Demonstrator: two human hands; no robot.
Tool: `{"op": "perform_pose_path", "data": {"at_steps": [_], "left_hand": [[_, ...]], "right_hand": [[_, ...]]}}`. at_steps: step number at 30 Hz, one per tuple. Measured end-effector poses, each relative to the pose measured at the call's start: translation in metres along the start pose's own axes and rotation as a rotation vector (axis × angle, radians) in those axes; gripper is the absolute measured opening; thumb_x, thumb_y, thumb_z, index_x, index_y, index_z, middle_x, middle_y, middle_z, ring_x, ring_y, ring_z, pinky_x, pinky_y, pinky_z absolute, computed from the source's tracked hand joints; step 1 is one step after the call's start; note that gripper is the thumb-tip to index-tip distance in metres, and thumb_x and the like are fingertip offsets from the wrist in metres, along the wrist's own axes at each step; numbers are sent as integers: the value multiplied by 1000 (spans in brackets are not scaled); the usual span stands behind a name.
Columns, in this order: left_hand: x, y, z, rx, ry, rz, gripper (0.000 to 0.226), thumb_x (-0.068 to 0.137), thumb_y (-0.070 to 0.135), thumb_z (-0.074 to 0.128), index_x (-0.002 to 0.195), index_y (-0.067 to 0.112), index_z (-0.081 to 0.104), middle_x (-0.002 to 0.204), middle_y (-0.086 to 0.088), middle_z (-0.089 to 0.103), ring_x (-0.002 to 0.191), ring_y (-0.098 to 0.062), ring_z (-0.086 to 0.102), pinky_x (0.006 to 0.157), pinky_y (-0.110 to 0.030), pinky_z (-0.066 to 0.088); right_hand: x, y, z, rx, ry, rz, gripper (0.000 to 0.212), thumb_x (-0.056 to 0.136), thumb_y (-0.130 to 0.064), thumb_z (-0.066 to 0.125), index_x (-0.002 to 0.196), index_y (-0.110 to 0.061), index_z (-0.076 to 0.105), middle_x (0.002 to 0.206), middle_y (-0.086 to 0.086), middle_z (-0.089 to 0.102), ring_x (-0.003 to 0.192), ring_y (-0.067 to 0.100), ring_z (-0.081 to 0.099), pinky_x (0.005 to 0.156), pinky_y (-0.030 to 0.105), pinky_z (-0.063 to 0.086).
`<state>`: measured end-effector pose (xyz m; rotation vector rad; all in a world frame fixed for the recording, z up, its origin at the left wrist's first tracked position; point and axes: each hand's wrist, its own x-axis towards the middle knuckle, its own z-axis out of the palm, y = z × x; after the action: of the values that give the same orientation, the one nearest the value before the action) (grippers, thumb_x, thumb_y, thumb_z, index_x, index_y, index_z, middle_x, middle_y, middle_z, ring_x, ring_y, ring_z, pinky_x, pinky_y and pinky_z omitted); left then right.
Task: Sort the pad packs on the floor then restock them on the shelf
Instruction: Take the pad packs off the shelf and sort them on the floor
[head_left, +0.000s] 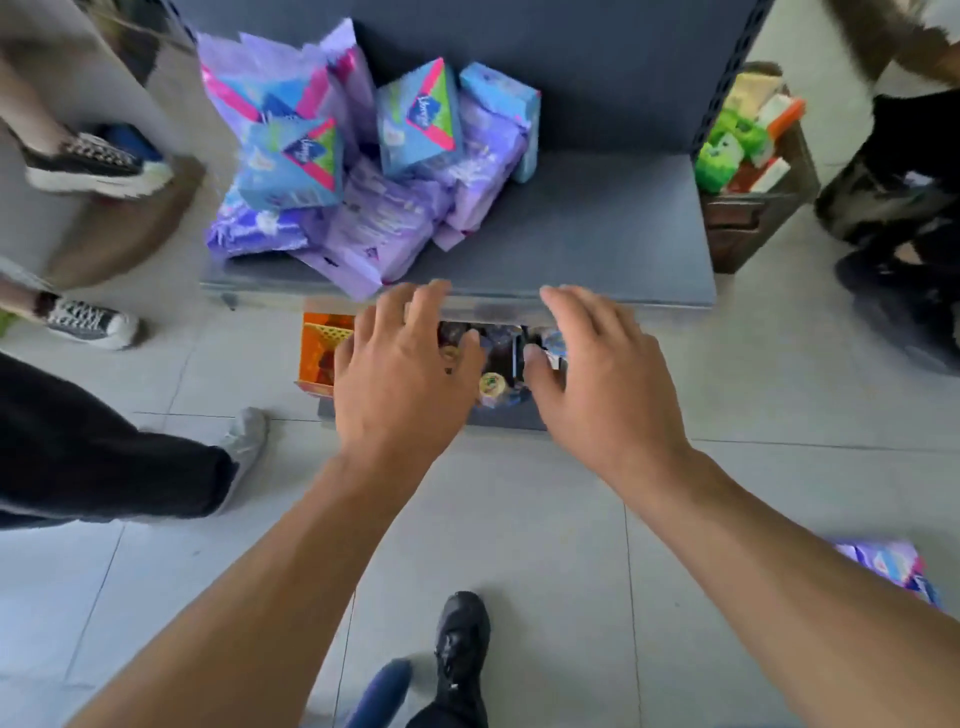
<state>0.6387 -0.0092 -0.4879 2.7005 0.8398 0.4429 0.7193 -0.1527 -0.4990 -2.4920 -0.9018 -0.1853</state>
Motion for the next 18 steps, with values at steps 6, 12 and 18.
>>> {"op": "perform_pose_path", "data": {"at_steps": [6,12,18], "left_hand": [[55,-96,-14,0,-10,-121,50,89,41,56,136,28,47,138,1,50,125,-25,45,98,-42,38],[135,-170,-8,-25,4,-188,55,90,42,54,141,27,39,147,-2,39,131,-29,39,98,-44,40],[195,-210,14,-243,-38,-307,63,93,42,51,149,28,26,153,-5,28,138,-28,33,104,-47,40]], "right_hand": [[76,-81,68,122,-116,-67,50,88,-36,49,133,-12,51,131,8,57,116,32,55,88,49,51],[160,-130,131,394,-216,104,51,95,-34,54,141,-17,42,135,7,54,119,26,52,89,32,42],[229,-150,177,570,-264,421,56,99,-42,46,146,-17,34,138,7,55,126,25,49,83,26,34]]}}
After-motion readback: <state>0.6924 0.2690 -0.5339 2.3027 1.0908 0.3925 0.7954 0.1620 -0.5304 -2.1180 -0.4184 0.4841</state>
